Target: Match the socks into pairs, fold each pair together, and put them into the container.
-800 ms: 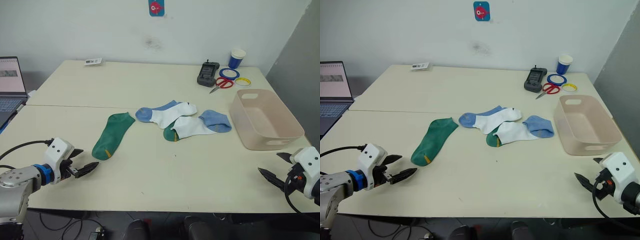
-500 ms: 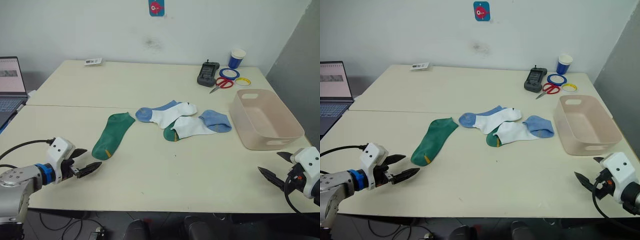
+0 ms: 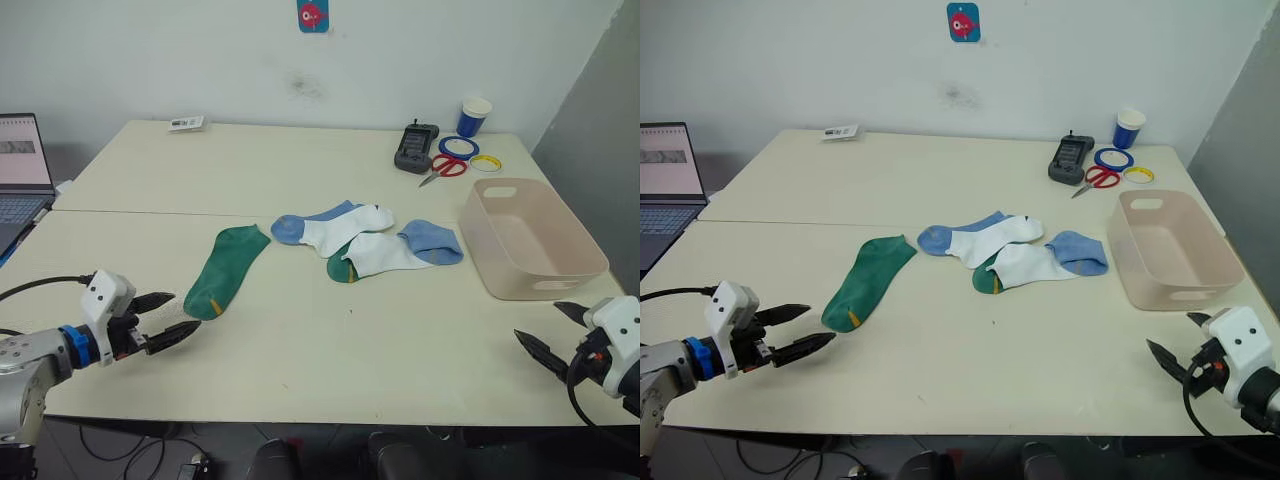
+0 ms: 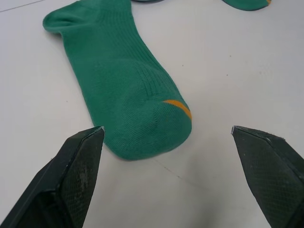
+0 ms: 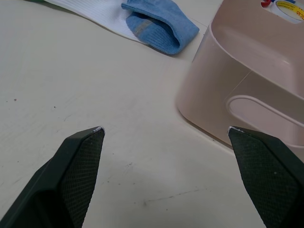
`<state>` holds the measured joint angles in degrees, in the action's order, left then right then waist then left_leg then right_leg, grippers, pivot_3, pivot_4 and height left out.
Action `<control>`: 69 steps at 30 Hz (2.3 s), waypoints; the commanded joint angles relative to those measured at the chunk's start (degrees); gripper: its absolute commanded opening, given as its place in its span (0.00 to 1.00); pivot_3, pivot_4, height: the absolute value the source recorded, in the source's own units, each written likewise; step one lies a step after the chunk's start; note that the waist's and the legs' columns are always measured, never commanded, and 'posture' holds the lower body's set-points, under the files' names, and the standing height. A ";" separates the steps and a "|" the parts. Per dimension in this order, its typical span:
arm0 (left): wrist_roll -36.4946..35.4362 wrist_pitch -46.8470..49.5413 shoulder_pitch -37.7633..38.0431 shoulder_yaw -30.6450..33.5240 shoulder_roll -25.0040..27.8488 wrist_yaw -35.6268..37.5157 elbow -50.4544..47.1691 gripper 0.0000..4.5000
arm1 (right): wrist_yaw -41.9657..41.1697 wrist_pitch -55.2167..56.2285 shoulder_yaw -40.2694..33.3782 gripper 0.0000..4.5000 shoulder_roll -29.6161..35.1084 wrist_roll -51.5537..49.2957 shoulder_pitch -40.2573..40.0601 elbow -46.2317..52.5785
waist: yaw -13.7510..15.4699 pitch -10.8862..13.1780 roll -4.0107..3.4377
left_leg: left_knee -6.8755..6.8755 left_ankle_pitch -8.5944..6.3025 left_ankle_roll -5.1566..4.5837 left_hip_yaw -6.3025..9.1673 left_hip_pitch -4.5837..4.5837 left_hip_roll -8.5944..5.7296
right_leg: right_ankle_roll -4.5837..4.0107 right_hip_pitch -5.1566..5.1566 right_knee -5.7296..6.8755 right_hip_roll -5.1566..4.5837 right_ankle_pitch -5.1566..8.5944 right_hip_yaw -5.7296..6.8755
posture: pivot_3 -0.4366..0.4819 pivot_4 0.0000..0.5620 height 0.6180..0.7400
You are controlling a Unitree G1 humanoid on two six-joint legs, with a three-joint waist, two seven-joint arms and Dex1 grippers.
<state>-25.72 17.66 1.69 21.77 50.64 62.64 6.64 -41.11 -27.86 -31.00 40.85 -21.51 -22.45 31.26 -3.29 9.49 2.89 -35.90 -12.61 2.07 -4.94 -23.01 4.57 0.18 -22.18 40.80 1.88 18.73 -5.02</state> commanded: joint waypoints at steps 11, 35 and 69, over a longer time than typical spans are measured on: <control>10.11 -9.69 -2.05 -7.15 2.73 1.08 0.62 0.99 | -3.77 -5.79 10.35 0.99 6.28 -6.22 9.65 10.37 | -0.08 0.03 -0.05 | 0.00 0.00 0.00 0.02 0.01 0.01 | 0.01 0.00 0.04 0.01 -0.01 0.01 | 0.48 0.27 0.87; 22.03 -23.93 -13.05 -18.42 -1.95 -7.92 16.45 0.15 | -6.93 -9.36 32.71 1.00 2.70 -10.52 44.09 6.66 | 0.03 0.04 -0.23 | -0.04 0.01 -0.01 0.01 0.04 0.03 | 0.02 0.02 0.20 0.01 -0.03 0.06 | 0.48 0.27 0.87; -22.61 49.87 -34.11 -27.54 -15.34 1.93 -22.26 0.00 | -3.71 -18.50 16.68 1.00 11.29 -15.90 25.27 19.09 | 0.48 0.25 -0.12 | -0.44 0.02 0.00 0.75 -0.71 -0.10 | 0.13 -0.04 0.04 0.03 0.03 0.69 | 0.48 0.27 0.87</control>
<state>-44.99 65.15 -30.33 -6.51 36.66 65.90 -15.07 -44.94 -45.68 -10.98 51.22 -35.63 3.35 47.47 -2.81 9.74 2.78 -36.44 -12.60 2.07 -4.06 -23.82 4.49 0.31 -22.24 40.84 1.92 18.76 -4.20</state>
